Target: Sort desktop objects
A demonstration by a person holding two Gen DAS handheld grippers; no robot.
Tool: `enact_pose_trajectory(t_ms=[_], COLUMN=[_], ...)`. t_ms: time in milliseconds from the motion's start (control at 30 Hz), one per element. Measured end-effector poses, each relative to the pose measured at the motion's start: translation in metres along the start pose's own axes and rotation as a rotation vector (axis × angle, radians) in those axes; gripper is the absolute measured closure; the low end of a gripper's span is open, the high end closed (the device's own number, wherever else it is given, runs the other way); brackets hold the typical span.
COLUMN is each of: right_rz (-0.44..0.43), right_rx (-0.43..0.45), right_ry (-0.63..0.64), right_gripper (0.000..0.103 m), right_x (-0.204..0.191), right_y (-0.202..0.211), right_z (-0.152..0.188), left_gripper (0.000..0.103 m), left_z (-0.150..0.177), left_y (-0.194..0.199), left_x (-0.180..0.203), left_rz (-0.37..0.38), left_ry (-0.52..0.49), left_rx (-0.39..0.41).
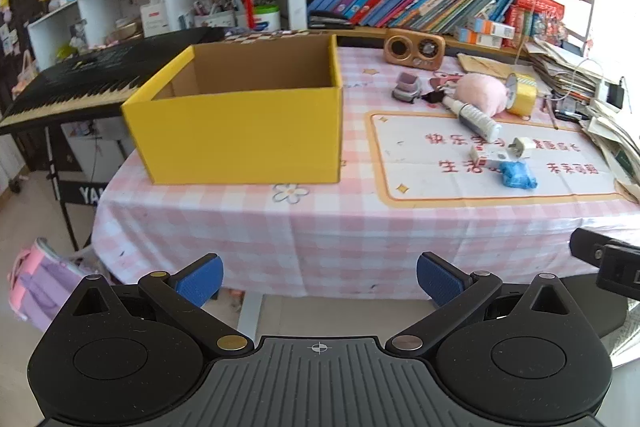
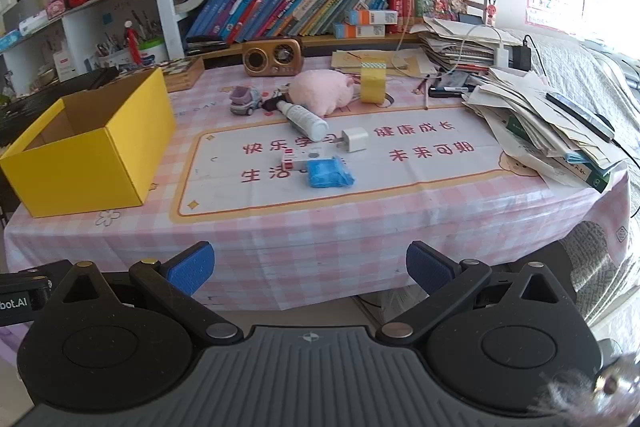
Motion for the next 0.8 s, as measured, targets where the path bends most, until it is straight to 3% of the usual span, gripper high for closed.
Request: enact_pose_trajectory(t_ms=[233,400,800], right_rz=[0.003,0.02,0.066], right_rx=[-0.001,0.004,-0.002], right_ry=[-0.02,-0.031,-0.033], right_gripper=[0.0,0.0,0.0], right_x=[0.011,0.02,0.047], right_y=[-0.009,-0.017,-0.049], right_z=[-0.01,-0.018,-0.04], left_gripper=[0.0,0.0,0.0], left_z=[-0.014,-0.023,-0.044], left_y=[-0.007,-0.013,-0.044], left_x=[0.012,0.023,0.048], left_rz=[0.016,0.073,0.151], left_ry=[-0.013,-0.016,0.025], left_rx=[0.037,0.065,0.035])
Point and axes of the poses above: each gripper's, at about its wrist camera, not at the fingertips, and y roughly against the way its jaws point, x to its right, z to its underside, the point moved 3 cm from there along -y, roughly the way its jaws point, and after that the axes turned 15 degrees about -y, right-handed, at the moved point
